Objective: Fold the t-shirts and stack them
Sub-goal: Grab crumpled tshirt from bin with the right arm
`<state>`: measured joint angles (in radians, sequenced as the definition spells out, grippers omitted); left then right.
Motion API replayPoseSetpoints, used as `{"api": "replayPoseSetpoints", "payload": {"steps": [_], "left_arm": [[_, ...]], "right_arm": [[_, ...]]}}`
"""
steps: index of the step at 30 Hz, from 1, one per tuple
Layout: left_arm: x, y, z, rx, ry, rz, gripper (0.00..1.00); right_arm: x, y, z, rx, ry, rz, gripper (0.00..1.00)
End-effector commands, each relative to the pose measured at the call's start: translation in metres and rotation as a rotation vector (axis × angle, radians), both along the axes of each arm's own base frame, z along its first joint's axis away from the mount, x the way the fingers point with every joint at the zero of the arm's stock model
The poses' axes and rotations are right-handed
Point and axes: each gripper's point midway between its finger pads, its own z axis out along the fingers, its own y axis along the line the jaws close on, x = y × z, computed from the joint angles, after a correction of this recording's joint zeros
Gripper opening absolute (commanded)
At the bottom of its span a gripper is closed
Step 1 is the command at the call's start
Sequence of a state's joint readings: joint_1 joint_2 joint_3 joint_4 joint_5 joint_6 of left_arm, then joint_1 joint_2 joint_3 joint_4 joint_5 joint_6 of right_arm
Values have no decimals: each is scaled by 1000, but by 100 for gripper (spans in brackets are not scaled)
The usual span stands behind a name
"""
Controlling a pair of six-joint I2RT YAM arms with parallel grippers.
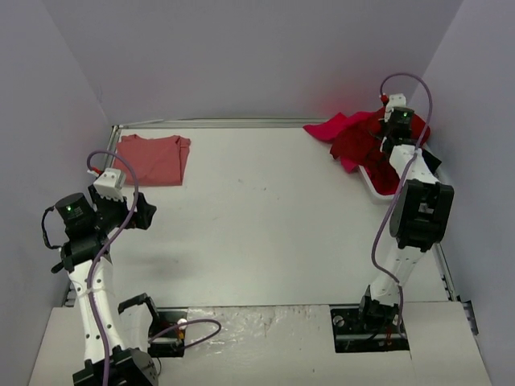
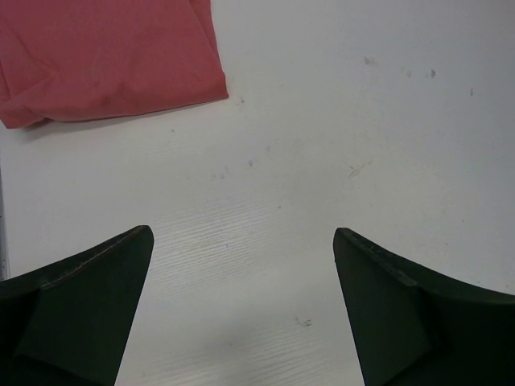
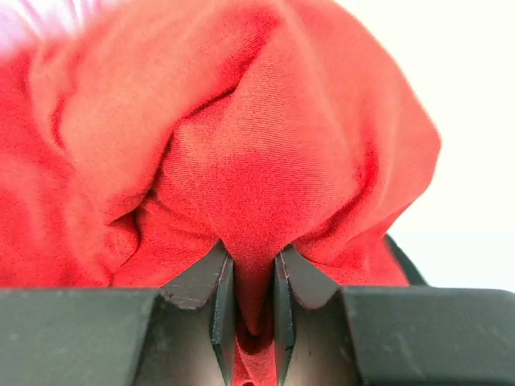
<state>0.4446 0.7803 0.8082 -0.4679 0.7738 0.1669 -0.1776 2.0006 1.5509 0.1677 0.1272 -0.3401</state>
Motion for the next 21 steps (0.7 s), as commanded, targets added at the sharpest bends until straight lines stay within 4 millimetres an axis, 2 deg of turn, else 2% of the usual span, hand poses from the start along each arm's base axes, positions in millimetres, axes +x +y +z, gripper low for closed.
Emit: {"api": "replayPoseSetpoints", "payload": {"steps": [1, 7, 13, 17, 18, 19, 20, 21], "left_arm": [[1, -3, 21, 11, -57, -27, 94], [0, -5, 23, 11, -64, -32, 94], [0, -4, 24, 12, -67, -32, 94], [-1, -6, 25, 4, -71, -38, 94], [-1, -6, 25, 1, -68, -37, 94], [0, -6, 25, 2, -69, -37, 94], [0, -6, 24, 1, -66, -37, 94], [0, -6, 24, 0, -65, -36, 94]], "right_arm": [[-11, 2, 75, -9, -146, -1, 0], [-23, 2, 97, 9, -192, -9, 0], [-39, 24, 131, 90, -257, 55, 0], [-53, 53, 161, 163, -299, 162, 0], [-59, 66, 180, 182, -330, 219, 0], [-64, 75, 185, 194, -328, 250, 0], [-70, 92, 205, 204, -359, 311, 0], [-74, 101, 214, 206, -369, 339, 0]]}}
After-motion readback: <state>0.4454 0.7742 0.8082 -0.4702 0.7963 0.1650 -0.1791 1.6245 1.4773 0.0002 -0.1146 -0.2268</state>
